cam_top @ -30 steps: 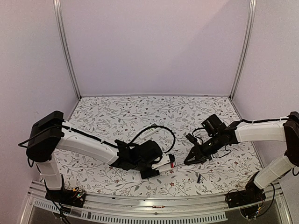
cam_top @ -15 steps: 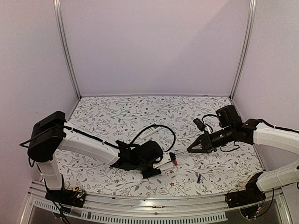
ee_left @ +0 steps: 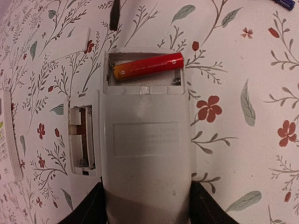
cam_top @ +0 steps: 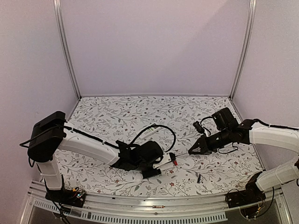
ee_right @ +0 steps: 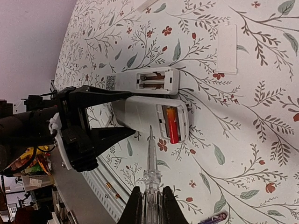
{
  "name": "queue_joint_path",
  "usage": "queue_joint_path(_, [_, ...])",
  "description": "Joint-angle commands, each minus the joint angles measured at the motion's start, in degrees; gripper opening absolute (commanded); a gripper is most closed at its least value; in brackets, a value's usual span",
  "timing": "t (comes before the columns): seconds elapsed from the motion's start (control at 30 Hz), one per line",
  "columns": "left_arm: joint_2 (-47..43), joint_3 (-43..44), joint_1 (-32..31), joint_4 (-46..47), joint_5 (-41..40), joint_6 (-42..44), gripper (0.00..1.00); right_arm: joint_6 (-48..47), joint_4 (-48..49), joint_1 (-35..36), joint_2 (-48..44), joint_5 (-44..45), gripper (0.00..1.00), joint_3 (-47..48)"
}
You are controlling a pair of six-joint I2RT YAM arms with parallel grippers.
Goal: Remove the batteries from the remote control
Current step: Remove the battery from the remote control without the battery cover.
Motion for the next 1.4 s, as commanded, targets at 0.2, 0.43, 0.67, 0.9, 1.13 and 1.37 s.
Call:
queue_joint_path(0.2, [6.3,-4.2,-0.3,-12.1,0.8,0.7,0.42,-2.5,-0.3,1.8,5.0,5.5,0.0,2.0])
queue_joint_path(0.43, [6.3,-4.2,-0.3,-12.1,1.0,0.8,0.42,-3.1,0.9,2.6,8.0,5.4,0.0,2.7])
queue_joint_path(0.67, [6.5,-4.2,-0.4,-12.1,1.0,0.8,0.42,-3.9,1.2,3.2,10.1,6.8,0.0,3.4])
queue_joint_path(0.9, [6.4,-4.2,-0.4,-12.1,1.1,0.8,0.42,-2.7,8.6,3.3,11.8,4.0,0.0,1.7])
queue_joint_path(1.13, [6.3,-4.2,-0.5,-12.1,1.0,0.8,0.41,5.4,25.0,3.3,12.3,-7.1,0.0,-2.7])
queue_joint_path(1.37, [6.1,-4.2,-0.4,-12.1,1.0,0.9,0.41,8.9,31.1,2.4,8.8,-5.5,0.0,-6.2])
